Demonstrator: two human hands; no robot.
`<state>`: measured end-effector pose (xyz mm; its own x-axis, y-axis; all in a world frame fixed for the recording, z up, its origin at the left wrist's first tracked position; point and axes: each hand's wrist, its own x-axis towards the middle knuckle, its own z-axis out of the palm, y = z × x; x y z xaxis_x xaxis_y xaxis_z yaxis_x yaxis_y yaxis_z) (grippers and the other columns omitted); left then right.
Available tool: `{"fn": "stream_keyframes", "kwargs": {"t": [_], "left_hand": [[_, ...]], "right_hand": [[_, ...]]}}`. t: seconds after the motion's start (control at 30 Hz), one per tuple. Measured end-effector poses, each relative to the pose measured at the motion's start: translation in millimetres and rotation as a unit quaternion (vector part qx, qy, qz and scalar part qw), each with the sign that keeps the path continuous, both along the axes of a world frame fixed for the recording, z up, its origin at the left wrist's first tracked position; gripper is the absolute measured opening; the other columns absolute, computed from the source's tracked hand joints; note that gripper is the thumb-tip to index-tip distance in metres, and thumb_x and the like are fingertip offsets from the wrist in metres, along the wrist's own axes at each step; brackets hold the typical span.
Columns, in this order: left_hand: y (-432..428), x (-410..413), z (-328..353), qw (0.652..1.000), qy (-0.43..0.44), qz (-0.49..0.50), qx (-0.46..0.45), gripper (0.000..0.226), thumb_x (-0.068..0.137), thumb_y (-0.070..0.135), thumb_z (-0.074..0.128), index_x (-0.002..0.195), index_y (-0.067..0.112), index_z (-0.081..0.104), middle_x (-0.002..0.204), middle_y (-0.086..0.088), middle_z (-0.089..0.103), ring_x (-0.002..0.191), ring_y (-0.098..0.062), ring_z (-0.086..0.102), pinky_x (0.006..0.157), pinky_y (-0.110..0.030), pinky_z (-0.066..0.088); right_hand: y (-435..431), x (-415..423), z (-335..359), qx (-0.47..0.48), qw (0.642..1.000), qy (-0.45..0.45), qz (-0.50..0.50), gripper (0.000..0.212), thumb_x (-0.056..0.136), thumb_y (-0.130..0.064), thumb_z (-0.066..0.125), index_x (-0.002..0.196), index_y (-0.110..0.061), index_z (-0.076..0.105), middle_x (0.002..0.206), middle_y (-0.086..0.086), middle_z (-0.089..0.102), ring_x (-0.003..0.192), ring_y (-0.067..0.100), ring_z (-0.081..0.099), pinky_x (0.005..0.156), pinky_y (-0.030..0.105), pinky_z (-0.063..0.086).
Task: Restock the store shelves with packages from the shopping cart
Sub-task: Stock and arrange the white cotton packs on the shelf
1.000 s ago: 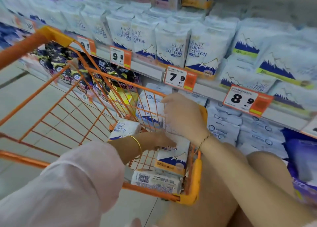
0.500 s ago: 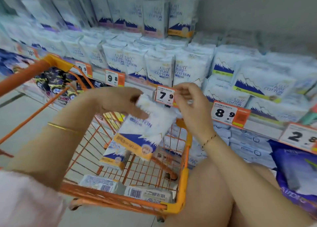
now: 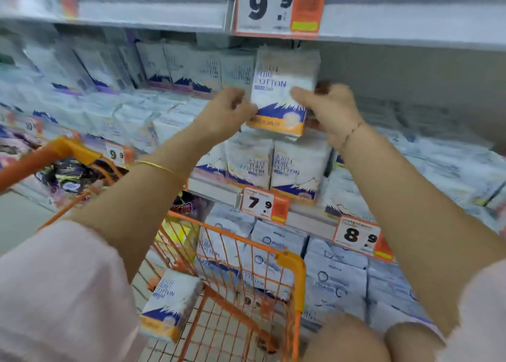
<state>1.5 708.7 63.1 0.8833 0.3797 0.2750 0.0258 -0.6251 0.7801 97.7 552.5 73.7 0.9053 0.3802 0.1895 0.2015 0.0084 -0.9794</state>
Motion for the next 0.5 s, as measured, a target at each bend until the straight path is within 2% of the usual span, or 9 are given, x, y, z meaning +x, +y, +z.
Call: {"fn": "stream_keyframes", "kwargs": {"t": [0.03, 0.1, 0.13, 0.2, 0.23, 0.3, 0.4, 0.5], "left_hand": [[1, 8, -4, 0.998, 0.020, 0.014, 0.064, 0.045, 0.093, 0.033, 0.052, 0.129, 0.007, 0.048, 0.132, -0.011, 0.053, 0.101, -0.017, 0.056, 0.085, -0.027, 0.044], [3, 21, -12, 0.985, 0.067, 0.004, 0.159, 0.043, 0.098, 0.029, 0.043, 0.138, 0.011, 0.042, 0.146, -0.009, 0.040, 0.126, -0.023, 0.046, 0.099, -0.030, 0.036], [3, 26, -14, 0.976, 0.094, -0.006, 0.198, 0.045, 0.100, 0.029, 0.040, 0.141, 0.012, 0.038, 0.150, -0.008, 0.033, 0.135, -0.022, 0.035, 0.106, -0.028, 0.029], [7, 38, -16, 0.962, 0.138, -0.015, 0.236, 0.048, 0.101, 0.031, 0.036, 0.145, 0.013, 0.032, 0.155, -0.007, 0.023, 0.143, -0.020, 0.021, 0.112, -0.026, 0.017], [8, 40, -18, 0.959, 0.156, -0.017, 0.237, 0.049, 0.101, 0.032, 0.034, 0.146, 0.014, 0.031, 0.156, -0.008, 0.021, 0.144, -0.020, 0.018, 0.113, -0.027, 0.016], [12, 49, -22, 0.959, 0.172, -0.019, 0.226, 0.049, 0.101, 0.035, 0.033, 0.145, 0.015, 0.032, 0.156, -0.008, 0.020, 0.144, -0.021, 0.019, 0.114, -0.029, 0.017], [15, 58, -29, 0.961, 0.176, -0.020, 0.210, 0.046, 0.100, 0.035, 0.033, 0.139, 0.012, 0.042, 0.150, -0.009, 0.033, 0.133, -0.025, 0.038, 0.110, -0.038, 0.032], [12, 59, -29, 0.963, 0.166, -0.023, 0.211, 0.041, 0.100, 0.030, 0.034, 0.123, 0.002, 0.052, 0.135, -0.015, 0.047, 0.116, -0.027, 0.050, 0.099, -0.041, 0.042]], "right_hand": [[9, 15, -1, -0.006, 1.000, 0.001, -0.024, 0.034, 0.078, -0.023, 0.075, 0.103, -0.003, 0.061, 0.092, 0.007, 0.067, 0.061, 0.007, 0.065, 0.057, 0.023, 0.055], [30, 41, -2, -0.025, 0.997, -0.014, -0.069, 0.024, 0.075, -0.026, 0.077, 0.086, -0.014, 0.059, 0.102, 0.010, 0.067, 0.083, 0.019, 0.067, 0.078, 0.034, 0.056], [40, 52, -2, -0.033, 0.995, -0.032, -0.083, 0.027, 0.074, -0.027, 0.077, 0.086, -0.016, 0.055, 0.106, 0.010, 0.066, 0.091, 0.022, 0.065, 0.084, 0.038, 0.054], [59, 68, 2, -0.053, 0.991, -0.067, -0.105, 0.042, 0.072, -0.029, 0.076, 0.101, -0.008, 0.055, 0.110, 0.010, 0.063, 0.099, 0.024, 0.063, 0.088, 0.037, 0.053], [64, 69, 4, -0.074, 0.987, -0.080, -0.115, 0.048, 0.073, -0.030, 0.075, 0.109, -0.006, 0.055, 0.113, 0.010, 0.063, 0.102, 0.023, 0.062, 0.090, 0.034, 0.052], [74, 78, 5, -0.135, 0.976, -0.103, -0.134, 0.048, 0.079, -0.032, 0.070, 0.115, -0.006, 0.053, 0.116, 0.008, 0.061, 0.107, 0.021, 0.059, 0.085, 0.027, 0.048], [81, 95, -5, -0.206, 0.960, -0.115, -0.151, 0.048, 0.084, -0.033, 0.065, 0.120, -0.006, 0.051, 0.122, 0.007, 0.059, 0.113, 0.023, 0.057, 0.086, 0.029, 0.045], [83, 104, -11, -0.205, 0.960, -0.098, -0.165, 0.052, 0.086, -0.031, 0.063, 0.127, -0.007, 0.041, 0.126, 0.010, 0.053, 0.118, 0.026, 0.053, 0.090, 0.031, 0.044]]}}
